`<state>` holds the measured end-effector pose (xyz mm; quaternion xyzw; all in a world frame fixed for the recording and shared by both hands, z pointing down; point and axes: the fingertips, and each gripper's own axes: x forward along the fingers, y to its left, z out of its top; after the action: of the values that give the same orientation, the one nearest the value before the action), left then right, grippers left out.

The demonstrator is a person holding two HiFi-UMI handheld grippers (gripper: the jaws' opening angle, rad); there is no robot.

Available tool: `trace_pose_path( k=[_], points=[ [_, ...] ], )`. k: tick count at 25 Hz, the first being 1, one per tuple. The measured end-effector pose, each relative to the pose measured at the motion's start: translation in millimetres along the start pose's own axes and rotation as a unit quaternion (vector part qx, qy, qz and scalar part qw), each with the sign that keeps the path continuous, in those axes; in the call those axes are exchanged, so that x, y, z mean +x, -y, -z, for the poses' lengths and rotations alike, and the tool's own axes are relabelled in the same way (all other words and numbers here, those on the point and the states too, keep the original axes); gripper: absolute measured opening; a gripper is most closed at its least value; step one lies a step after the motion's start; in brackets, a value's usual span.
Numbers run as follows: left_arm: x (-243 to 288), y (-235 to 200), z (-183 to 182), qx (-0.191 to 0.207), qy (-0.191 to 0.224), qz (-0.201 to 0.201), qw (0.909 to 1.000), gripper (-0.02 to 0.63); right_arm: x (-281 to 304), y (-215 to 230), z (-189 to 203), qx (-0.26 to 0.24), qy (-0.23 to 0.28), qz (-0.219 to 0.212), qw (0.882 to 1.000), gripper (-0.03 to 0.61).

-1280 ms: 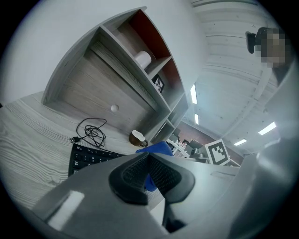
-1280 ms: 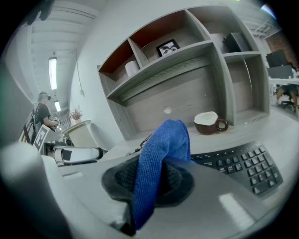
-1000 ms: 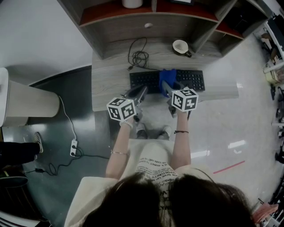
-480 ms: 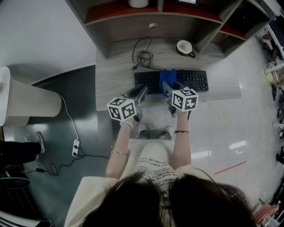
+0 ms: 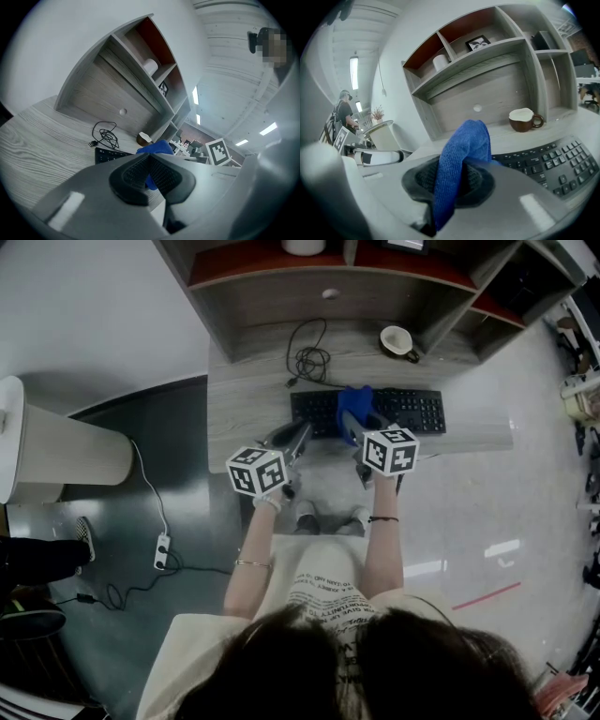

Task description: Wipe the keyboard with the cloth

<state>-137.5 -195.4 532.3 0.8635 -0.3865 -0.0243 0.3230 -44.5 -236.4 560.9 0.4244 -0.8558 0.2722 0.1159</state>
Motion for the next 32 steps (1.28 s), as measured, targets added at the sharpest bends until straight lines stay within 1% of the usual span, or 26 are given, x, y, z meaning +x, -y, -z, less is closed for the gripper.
trace_pose_path(
  k=[11,20,32],
  points=[
    [-18,-13,-1,0.0,0.003,-0.012,0.9999,-0.012,17,-25,3,-0.011,-0.006,-0.021,1.0,0.058],
    [-29,-22,-1,-0.004,0.007,-0.02,0.9998,-0.012,26,-35,5,-0.014,-0.011,-0.028,0.999,0.058],
    [-41,-31,-5,-0.006,0.015,-0.035,0.9993,-0.012,46,-62,7,-0.03,-0.022,-0.061,0.997,0.058]
  ],
)
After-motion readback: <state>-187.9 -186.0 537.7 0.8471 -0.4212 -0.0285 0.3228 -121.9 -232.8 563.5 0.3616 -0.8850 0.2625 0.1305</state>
